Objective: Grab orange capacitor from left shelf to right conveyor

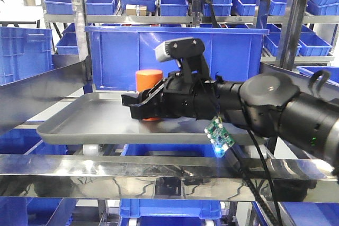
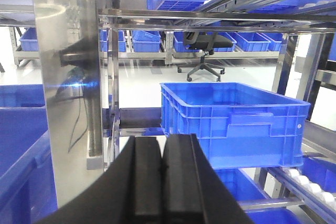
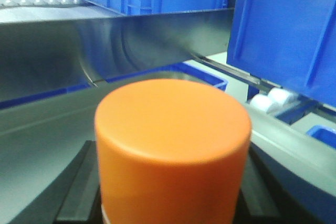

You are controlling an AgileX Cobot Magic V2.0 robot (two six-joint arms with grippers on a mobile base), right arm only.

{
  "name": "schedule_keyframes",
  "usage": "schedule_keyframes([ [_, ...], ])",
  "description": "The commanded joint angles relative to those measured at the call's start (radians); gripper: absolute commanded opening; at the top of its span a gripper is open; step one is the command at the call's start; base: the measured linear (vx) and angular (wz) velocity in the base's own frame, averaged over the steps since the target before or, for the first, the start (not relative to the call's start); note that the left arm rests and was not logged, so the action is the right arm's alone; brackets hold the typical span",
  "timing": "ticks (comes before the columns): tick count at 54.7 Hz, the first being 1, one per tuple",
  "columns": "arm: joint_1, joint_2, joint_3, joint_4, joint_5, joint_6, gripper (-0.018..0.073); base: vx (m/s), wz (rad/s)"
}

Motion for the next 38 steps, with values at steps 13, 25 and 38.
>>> schedule_keyframes([
  [13,-0.004,-0.192,-0.036,-0.021,-0.03,-0.039,-0.0016,0.0,0.0],
  [25,-0.004,-0.354,-0.035,-0.063,0.038,-0.036,-0.0013,0.0,0.0],
  [38,-0.004,-0.592,0.173,-0.071,0.064,-0.037,-0.0011,0.0,0.0],
])
